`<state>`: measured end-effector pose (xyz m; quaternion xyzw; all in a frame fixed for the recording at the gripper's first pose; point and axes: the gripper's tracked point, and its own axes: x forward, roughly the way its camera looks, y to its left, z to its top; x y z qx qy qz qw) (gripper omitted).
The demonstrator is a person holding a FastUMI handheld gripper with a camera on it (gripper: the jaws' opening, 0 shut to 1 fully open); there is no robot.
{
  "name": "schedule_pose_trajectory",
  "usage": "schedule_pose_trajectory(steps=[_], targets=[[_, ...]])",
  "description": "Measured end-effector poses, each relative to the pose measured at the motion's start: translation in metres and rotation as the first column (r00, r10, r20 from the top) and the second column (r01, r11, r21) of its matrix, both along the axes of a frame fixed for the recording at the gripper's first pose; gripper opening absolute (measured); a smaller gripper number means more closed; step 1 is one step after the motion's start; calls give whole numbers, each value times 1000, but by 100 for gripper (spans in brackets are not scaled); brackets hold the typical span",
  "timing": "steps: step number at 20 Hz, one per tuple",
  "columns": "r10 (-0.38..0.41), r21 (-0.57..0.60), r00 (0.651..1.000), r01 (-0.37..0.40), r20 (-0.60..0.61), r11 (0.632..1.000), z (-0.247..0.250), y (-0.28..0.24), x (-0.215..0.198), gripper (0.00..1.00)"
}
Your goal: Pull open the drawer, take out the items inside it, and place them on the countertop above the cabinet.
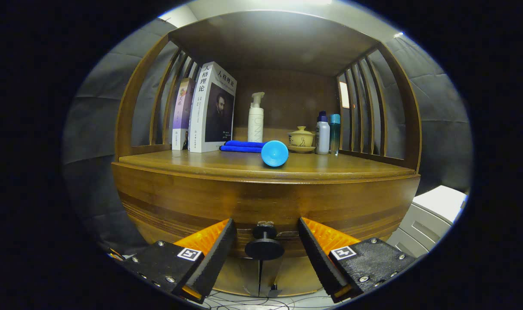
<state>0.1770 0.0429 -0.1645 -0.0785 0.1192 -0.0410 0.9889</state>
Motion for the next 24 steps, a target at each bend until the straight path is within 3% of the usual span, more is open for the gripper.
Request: schedule_pose_trajectory(steps=[5,9,24], targets=[[51,-67,998,-48,40,997,13,20,-1,95],[80,-16,994,-79,69,997,45,25,-24,95],[32,85,986,-47,164,995,154,-25,-122,95]])
